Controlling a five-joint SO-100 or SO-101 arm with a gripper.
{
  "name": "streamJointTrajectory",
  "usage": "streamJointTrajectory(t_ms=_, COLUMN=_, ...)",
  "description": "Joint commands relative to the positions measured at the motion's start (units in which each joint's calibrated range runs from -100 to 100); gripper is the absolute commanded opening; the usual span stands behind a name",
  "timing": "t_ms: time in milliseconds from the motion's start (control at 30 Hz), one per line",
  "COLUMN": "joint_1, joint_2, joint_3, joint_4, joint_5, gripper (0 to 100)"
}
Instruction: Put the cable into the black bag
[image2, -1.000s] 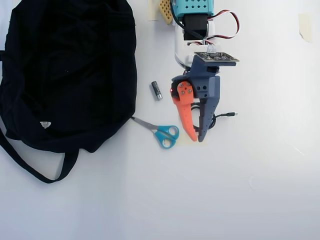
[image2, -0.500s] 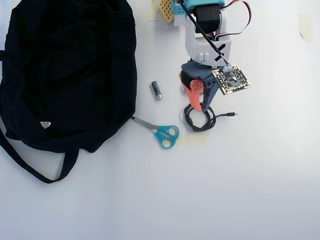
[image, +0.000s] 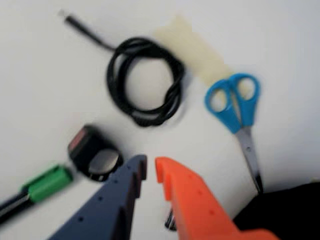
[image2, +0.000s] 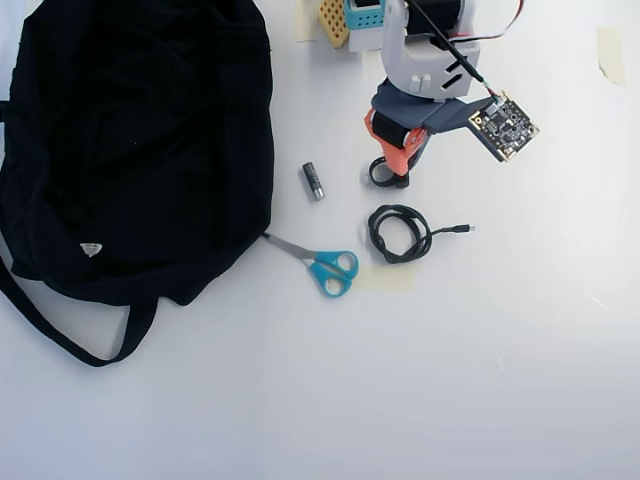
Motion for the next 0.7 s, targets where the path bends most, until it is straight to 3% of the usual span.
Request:
streamJointTrajectory(t_ms=0, joint_1=-0.7, joint_2=-2.9, joint_3=-3.0, joint_4=1.5, joint_5=1.0, gripper=2)
streamJointTrajectory(t_ms=667, joint_1=-1.0, joint_2=2.2, joint_3=-3.2, joint_4=0.8, joint_5=-1.7, gripper=3)
